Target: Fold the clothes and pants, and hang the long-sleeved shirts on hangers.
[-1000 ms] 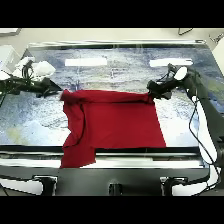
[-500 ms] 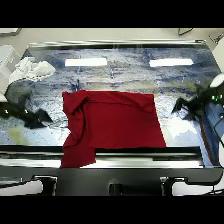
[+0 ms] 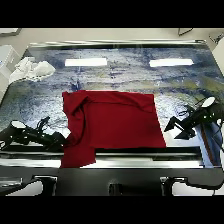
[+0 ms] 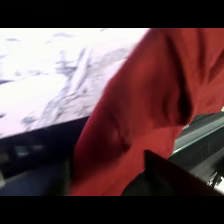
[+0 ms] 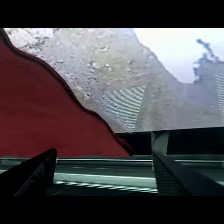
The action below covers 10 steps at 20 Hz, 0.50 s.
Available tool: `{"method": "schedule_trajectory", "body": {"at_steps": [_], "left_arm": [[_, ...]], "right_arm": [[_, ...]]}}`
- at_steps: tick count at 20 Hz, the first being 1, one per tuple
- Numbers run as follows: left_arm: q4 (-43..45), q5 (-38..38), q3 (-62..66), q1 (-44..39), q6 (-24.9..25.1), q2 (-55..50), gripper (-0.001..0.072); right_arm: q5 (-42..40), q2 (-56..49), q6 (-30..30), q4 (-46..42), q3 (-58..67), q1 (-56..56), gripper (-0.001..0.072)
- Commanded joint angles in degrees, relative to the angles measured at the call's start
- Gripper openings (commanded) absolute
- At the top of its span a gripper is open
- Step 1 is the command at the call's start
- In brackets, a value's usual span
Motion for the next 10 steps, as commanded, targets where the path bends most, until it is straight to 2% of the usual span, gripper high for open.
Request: {"method": "schedule_trajectory", "body": {"at_steps": [1, 2, 3, 5, 8, 10], "left_arm": [[-1.6, 6.2, -1.6, -3.4, -0.1, 0.2, 0.0292], [-1.8, 6.4, -1.5, -3.9, -0.5, 0.2, 0.0117], [-1.8, 6.1, -1.4, -4.1, -0.4, 0.2, 0.0023], [-1.8, 5.0, -1.3, -4.1, -0.4, 0.5, 0.0024], [-1.8, 3.6, -1.3, -4.1, -0.5, 1.4, 0.0024], [-1.9, 3.4, -1.3, -4.1, -0.5, 2.2, 0.0024]], "right_arm": [[-0.6, 0.1, -0.4, 0.4, -1.7, -0.1, 0.0687], [-1.1, 0.1, -0.4, 0.4, -3.0, -0.1, 0.0687], [-2.1, 0.1, -0.4, 0.4, -4.7, -0.1, 0.0687], [-5.4, 0.1, -0.8, 2.4, -8.4, -0.1, 0.0687], [-10.0, 0.0, -3.5, 10.3, -11.7, 0.0, 0.0683], [-10.0, -0.3, -3.3, 8.5, -11.9, 2.1, 0.0666]]}}
